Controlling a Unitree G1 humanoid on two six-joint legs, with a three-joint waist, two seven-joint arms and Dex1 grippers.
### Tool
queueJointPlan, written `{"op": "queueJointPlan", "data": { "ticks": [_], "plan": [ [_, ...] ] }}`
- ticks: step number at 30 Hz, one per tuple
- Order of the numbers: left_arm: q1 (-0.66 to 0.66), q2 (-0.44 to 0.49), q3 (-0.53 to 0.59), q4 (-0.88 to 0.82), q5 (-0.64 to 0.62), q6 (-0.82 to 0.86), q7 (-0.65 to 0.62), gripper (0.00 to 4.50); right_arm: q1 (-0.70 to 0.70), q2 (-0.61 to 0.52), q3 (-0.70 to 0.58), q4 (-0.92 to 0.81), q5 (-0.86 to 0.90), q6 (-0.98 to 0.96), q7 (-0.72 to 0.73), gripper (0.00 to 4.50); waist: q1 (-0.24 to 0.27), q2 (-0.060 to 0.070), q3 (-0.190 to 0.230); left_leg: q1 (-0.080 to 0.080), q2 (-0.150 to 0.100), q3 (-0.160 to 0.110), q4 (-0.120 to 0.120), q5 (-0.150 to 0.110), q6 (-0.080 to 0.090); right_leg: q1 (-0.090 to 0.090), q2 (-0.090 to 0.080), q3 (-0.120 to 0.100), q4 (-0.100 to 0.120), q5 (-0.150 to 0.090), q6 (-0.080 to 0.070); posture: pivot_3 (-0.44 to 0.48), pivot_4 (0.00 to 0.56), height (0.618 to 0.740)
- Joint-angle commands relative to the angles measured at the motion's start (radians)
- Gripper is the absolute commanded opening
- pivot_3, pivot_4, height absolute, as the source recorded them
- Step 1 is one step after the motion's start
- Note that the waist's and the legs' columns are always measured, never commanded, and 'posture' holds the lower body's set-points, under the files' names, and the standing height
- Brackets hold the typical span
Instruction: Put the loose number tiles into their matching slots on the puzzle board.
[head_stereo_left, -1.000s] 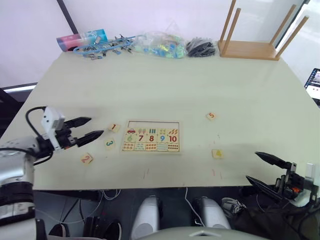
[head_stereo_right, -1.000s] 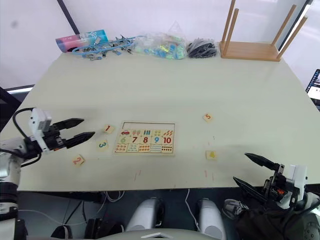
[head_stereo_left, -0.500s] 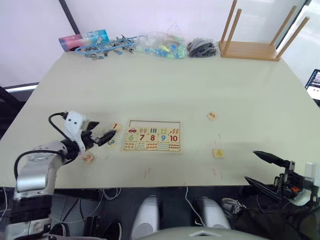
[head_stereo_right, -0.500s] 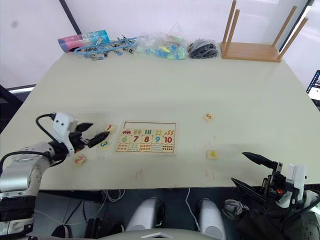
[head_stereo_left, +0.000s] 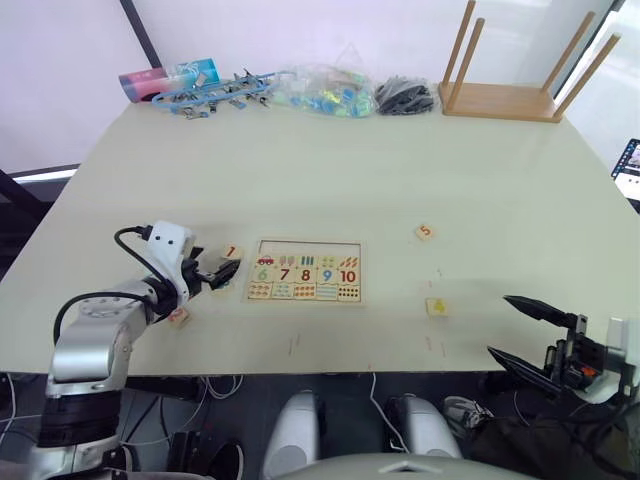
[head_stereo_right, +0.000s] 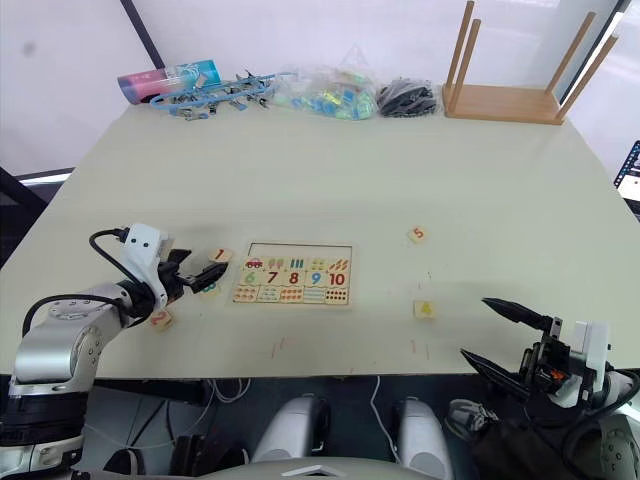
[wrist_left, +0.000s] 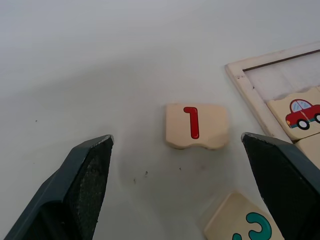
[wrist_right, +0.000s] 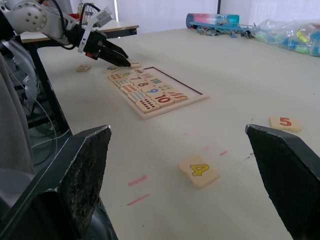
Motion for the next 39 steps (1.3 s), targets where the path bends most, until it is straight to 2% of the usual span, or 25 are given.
{"op": "queueJointPlan", "data": {
  "ticks": [1, 15, 26, 27, 28, 30, 39],
  "plan": [
    [-0.025, 0.014, -0.018, -0.001, 0.011, -0.014, -0.012, 4.37, 0.001, -0.012, -0.013, -0.021, 0.018, 0.002, -0.006, 4.50, -0.001, 0.000, 0.000, 0.000, 0.000, 0.000, 0.000, 0.000, 0.000, 0.000, 0.000, 0.000, 0.000, 0.000, 0.000, 0.000, 0.150, 0.737],
    [-0.050, -0.009, -0.053, 0.020, 0.035, 0.043, 0.036, 4.37, 0.001, -0.009, -0.009, -0.035, 0.016, 0.000, -0.028, 4.50, -0.002, 0.000, 0.000, 0.000, 0.000, 0.000, 0.000, 0.000, 0.000, 0.000, 0.001, 0.002, 0.000, 0.001, -0.002, 0.000, 0.150, 0.737],
    [-0.056, -0.005, -0.059, 0.060, 0.056, 0.026, 0.056, 4.37, -0.008, -0.013, -0.011, -0.028, 0.015, -0.001, -0.026, 4.50, -0.003, 0.001, 0.000, 0.001, 0.001, 0.000, 0.002, 0.000, 0.000, 0.000, 0.004, 0.005, 0.001, 0.002, -0.002, 0.000, 0.150, 0.737],
    [-0.055, -0.004, -0.061, 0.061, 0.058, 0.025, 0.056, 3.86, -0.008, -0.013, -0.011, -0.028, 0.014, -0.001, -0.026, 4.50, -0.003, 0.001, 0.000, 0.001, 0.002, 0.000, 0.002, 0.000, 0.000, 0.000, 0.004, 0.005, 0.001, 0.002, -0.002, 0.000, 0.150, 0.737],
    [-0.055, -0.002, -0.063, 0.064, 0.061, 0.021, 0.057, 3.61, -0.009, -0.013, -0.011, -0.028, 0.013, -0.001, -0.027, 4.50, -0.004, 0.001, 0.000, 0.001, 0.002, 0.000, 0.002, 0.000, 0.000, 0.000, 0.004, 0.005, 0.001, 0.002, -0.002, 0.000, 0.150, 0.737],
    [-0.055, 0.001, -0.067, 0.069, 0.068, 0.015, 0.057, 2.59, -0.010, -0.013, -0.011, -0.028, 0.012, -0.001, -0.029, 4.50, -0.003, 0.001, 0.000, 0.001, 0.002, 0.000, 0.003, 0.000, 0.000, 0.000, 0.004, 0.005, 0.001, 0.002, -0.002, 0.000, 0.150, 0.737],
    [-0.063, -0.007, -0.077, 0.085, 0.081, 0.010, 0.055, 2.59, -0.012, -0.012, -0.006, -0.031, 0.009, 0.000, -0.034, 4.50, -0.003, 0.002, -0.001, 0.001, 0.002, 0.000, 0.003, 0.000, 0.000, 0.000, 0.004, 0.005, 0.001, 0.002, -0.002, 0.000, 0.150, 0.737]
  ]
}}
